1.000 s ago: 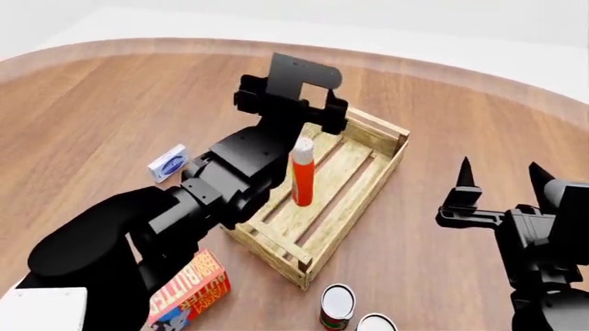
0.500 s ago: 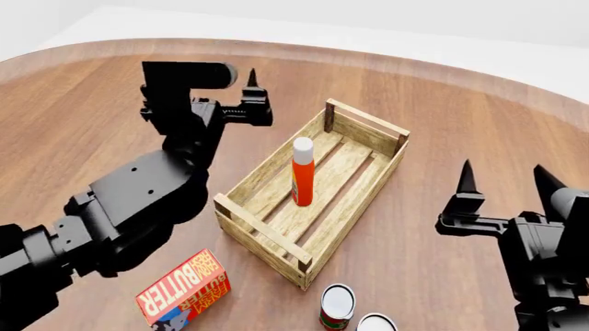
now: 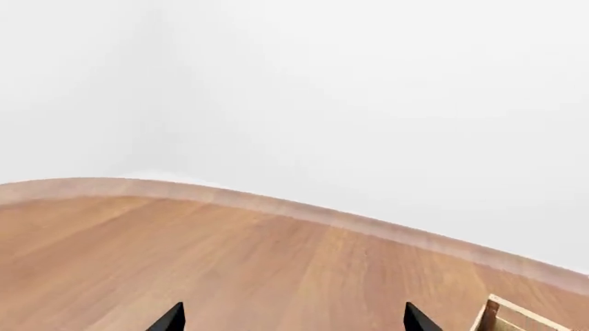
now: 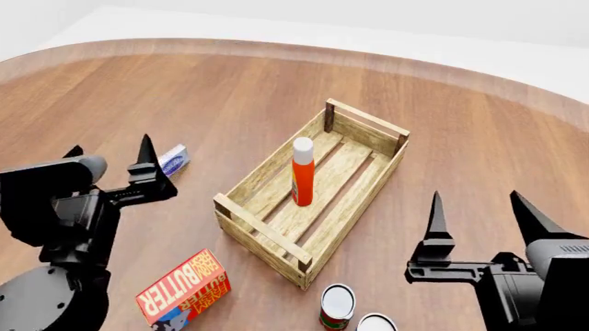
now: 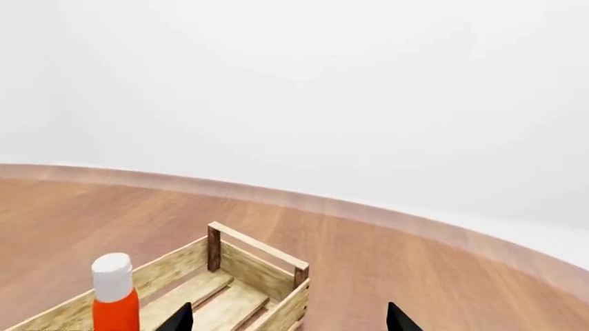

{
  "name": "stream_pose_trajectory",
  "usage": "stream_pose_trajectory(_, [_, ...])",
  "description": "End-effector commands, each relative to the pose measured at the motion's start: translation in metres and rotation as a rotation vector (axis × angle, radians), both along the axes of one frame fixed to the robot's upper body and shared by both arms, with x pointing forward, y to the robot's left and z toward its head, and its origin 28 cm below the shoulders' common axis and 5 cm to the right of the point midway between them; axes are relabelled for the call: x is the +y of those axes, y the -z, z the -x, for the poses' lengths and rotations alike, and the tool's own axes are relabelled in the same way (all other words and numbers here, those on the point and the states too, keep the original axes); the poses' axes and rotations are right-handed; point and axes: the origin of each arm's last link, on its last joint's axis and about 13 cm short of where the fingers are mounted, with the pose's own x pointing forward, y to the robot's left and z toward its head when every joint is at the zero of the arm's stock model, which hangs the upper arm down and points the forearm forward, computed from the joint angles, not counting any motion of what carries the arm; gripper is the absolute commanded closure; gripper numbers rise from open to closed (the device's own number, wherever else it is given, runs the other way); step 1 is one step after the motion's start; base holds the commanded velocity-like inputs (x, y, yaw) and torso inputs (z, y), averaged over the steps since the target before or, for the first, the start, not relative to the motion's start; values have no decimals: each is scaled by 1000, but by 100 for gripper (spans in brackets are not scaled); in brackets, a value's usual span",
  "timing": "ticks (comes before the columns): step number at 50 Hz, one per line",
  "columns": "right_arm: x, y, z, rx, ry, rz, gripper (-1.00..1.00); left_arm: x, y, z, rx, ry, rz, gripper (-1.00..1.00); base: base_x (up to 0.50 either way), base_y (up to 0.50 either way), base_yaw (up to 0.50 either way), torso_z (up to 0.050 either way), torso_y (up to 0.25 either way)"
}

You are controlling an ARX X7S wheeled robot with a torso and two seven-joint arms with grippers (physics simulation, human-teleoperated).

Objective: Pick up the ketchup, and put it in the wooden tray.

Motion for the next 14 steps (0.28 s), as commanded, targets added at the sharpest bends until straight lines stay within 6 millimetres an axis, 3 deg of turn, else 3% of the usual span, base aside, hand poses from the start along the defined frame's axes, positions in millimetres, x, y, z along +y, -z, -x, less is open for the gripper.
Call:
stream_pose_trajectory(1, [14,2,18,-8,-20,-7,-100,18,14,35,15,-62,13,-100,0,0,0,0,0])
stream_pose_trajectory(14, [18,7,19,-13,-23,-35,-100,19,22,44,38,-72,18,-100,0,0,0,0,0])
